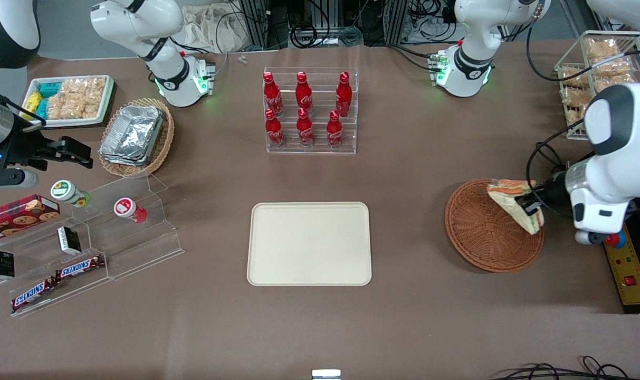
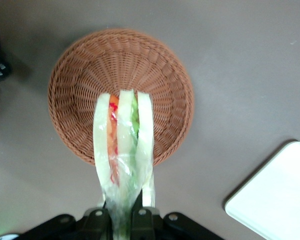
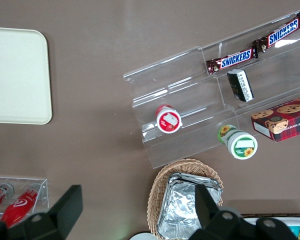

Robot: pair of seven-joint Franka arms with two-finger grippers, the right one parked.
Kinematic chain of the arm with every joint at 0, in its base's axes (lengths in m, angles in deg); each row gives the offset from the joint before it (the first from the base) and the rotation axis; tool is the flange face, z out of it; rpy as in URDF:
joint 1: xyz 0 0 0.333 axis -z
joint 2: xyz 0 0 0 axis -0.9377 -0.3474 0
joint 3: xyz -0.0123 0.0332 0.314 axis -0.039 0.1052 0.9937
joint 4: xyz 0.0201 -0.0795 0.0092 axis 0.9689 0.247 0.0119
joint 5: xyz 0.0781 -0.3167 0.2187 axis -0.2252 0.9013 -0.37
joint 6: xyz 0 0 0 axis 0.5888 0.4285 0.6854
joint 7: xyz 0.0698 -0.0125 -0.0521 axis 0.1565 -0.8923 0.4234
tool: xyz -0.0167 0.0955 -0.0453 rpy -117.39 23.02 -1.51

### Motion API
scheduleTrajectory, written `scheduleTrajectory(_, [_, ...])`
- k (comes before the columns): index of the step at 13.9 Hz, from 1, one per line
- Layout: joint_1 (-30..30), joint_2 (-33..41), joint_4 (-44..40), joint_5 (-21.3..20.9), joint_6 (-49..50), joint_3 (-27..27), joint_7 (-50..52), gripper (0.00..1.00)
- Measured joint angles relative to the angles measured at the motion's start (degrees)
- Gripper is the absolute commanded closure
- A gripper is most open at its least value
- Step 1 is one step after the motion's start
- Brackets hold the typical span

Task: Place sandwich from basket to tray
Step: 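Carry the sandwich with the left gripper over to the cream tray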

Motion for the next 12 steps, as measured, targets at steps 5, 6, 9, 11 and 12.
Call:
scheduleTrajectory(5, [0.22, -0.15, -2.26, 0.01, 0.72, -7.78, -3.59, 1.00])
scheduleTrajectory(6, [0.39, -0.47, -2.28, 0.01, 0.47, -10.70, -5.12, 1.00])
scheduleTrajectory(9, [2.96, -3.37, -2.57, -3.92, -3.55, -17.53, -7.20, 1.00])
scheduleTrajectory(11, [8.01, -7.73, -3.18, -9.09, -8.17, -18.36, -7.11, 1.00])
scheduleTrajectory(12, [10.30, -10.41, -3.59, -10.59, -10.68, -18.40, -6.96, 1.00])
